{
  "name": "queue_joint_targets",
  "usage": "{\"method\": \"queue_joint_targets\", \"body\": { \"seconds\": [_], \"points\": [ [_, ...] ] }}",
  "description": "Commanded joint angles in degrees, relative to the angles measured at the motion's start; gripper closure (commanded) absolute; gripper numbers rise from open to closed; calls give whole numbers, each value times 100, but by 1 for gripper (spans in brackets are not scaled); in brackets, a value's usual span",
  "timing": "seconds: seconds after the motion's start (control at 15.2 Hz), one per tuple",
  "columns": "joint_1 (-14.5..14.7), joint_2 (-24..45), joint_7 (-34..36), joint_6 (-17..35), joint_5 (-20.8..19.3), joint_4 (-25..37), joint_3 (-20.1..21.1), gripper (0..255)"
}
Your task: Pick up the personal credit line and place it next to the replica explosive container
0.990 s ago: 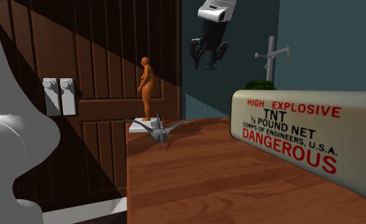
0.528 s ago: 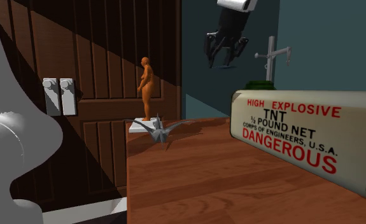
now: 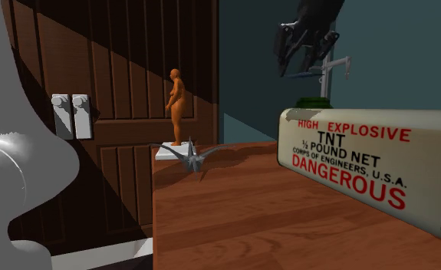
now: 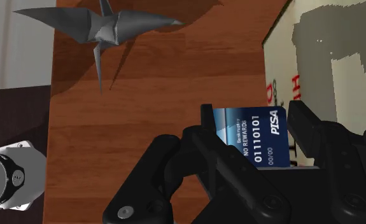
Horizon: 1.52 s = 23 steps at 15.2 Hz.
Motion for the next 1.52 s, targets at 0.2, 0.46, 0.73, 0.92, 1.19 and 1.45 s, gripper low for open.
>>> {"method": "queue_joint_targets", "body": {
  "seconds": [0.2, 0.46, 0.73, 0.92, 1.19, 1.45],
  "points": [
    [-301, 547, -454, -491, -161, 702, -342, 255],
    [-542, 1042, -776, -885, -257, 1358, -574, 255],
    [-799, 1662, -1047, -1330, -321, 2217, -765, 255],
    [-1010, 2243, -1196, -1725, -339, 3061, -875, 255],
    [-1335, 3347, -1227, -2455, -287, 4769, -944, 255],
    [-1316, 3141, -1437, -2156, -363, 4212, -980, 255]
  ]
}}
